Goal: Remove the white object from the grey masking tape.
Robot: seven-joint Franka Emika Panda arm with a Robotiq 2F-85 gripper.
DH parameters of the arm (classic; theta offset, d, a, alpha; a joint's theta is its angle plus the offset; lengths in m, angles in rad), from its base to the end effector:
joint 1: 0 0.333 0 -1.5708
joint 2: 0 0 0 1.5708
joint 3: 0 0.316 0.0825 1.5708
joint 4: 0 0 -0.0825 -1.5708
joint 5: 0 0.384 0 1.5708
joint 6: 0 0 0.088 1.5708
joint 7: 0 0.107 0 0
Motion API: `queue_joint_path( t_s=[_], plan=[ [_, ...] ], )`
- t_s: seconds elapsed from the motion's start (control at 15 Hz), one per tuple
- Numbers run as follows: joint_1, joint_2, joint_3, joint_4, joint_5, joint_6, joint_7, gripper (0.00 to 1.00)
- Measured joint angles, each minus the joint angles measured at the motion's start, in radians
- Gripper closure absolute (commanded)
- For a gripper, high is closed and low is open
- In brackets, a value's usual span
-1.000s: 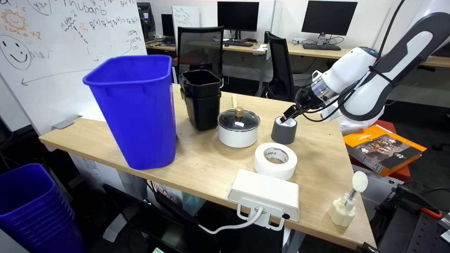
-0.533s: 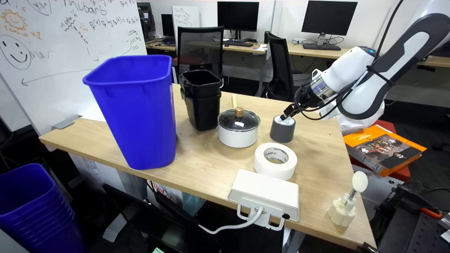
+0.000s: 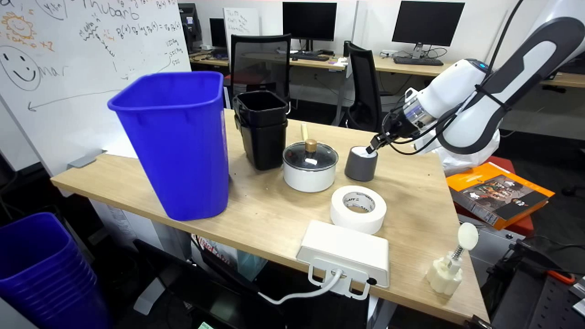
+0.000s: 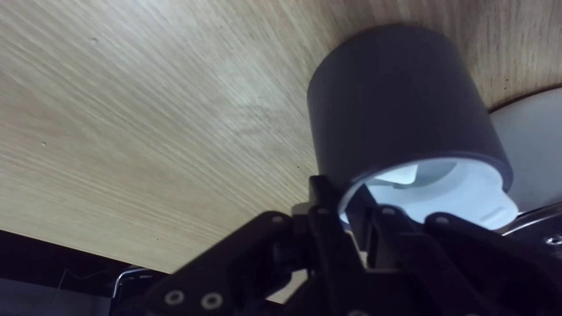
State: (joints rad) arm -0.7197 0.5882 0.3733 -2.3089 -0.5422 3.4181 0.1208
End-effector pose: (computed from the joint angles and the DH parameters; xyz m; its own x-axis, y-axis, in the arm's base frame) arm 0.5295 -0.1265 0.1773 0.8204 -0.0468 0.5698 0.0160 -0.9944 -0.1046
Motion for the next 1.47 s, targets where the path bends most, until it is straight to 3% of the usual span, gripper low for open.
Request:
queue_joint_path(
  t_s=[0.47, 0.53, 0.6, 0.73, 1.0, 1.27, 1.47],
  plan=[
    [0.014, 0.000, 0.000, 0.005, 0.000, 0.000, -0.004, 0.96],
    [0.016, 0.000, 0.001, 0.006, 0.000, 0.000, -0.006, 0.84],
    [0.017, 0.000, 0.001, 0.006, 0.000, 0.000, -0.009, 0.60],
    [0.019, 0.000, 0.004, 0.006, -0.002, 0.000, -0.011, 0.56],
    [0.019, 0.000, 0.009, 0.006, -0.004, 0.000, -0.014, 0.29],
    [0.019, 0.000, 0.010, 0.007, -0.004, 0.000, -0.016, 0.21],
    [0.019, 0.000, 0.011, 0.013, -0.004, -0.001, -0.016, 0.31]
  ],
)
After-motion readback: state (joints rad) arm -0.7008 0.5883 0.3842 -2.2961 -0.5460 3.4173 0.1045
